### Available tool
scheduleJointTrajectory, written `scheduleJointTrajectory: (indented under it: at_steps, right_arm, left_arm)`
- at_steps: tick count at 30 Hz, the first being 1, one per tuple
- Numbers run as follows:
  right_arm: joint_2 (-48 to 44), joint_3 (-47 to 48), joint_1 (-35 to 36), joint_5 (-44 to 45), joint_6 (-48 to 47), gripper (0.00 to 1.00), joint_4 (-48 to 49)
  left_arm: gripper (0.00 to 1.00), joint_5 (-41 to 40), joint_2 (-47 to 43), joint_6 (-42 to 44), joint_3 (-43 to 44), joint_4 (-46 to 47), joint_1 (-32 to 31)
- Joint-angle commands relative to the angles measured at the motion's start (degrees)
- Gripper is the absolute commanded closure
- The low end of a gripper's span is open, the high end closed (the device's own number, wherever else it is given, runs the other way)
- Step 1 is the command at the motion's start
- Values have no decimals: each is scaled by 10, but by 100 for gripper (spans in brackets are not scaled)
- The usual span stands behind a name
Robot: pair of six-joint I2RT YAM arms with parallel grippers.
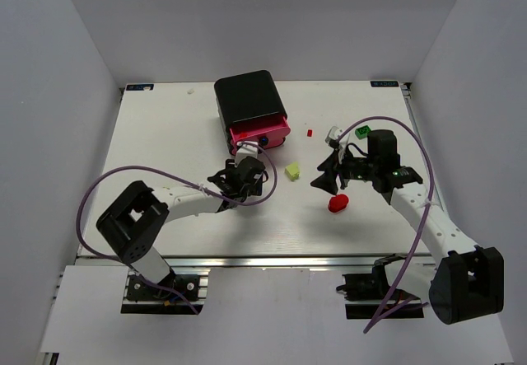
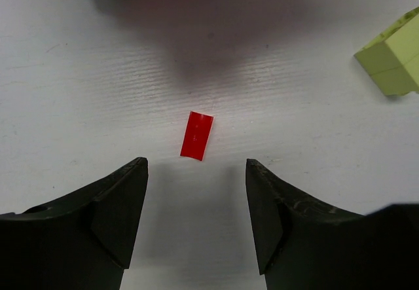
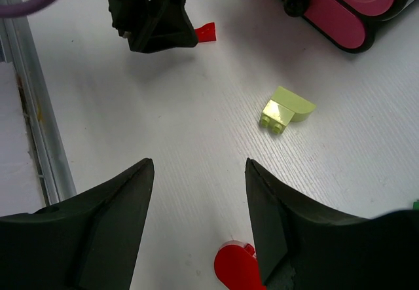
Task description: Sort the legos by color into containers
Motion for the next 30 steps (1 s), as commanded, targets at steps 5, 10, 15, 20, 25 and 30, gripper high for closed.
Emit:
scheduleJointTrajectory:
  at_steps: [5,10,15,20,25,30]
  right_arm:
    - [-19,7,-3,-23,1,36,5]
    - [-20,7,-4,-34,2,37,4]
    - [-23,7,-3,-33,1,36,4]
    - [-24,7,-4,-35,2,36,4]
    - [-23,7,-4,-39,2,37,4]
    - [-25,8,-3,-40,2,36,4]
  left_arm:
    - [30,-35,15,30,10,46,-3]
    - [31,-24,41,46,17,75,-3]
    - [34,-17,63,52,20,86,-3]
    - [38,-21,75,55,21,92,-3]
    - [47,-22,90,55,25,93,-3]
    - [55,-28,98,48,26,88,-3]
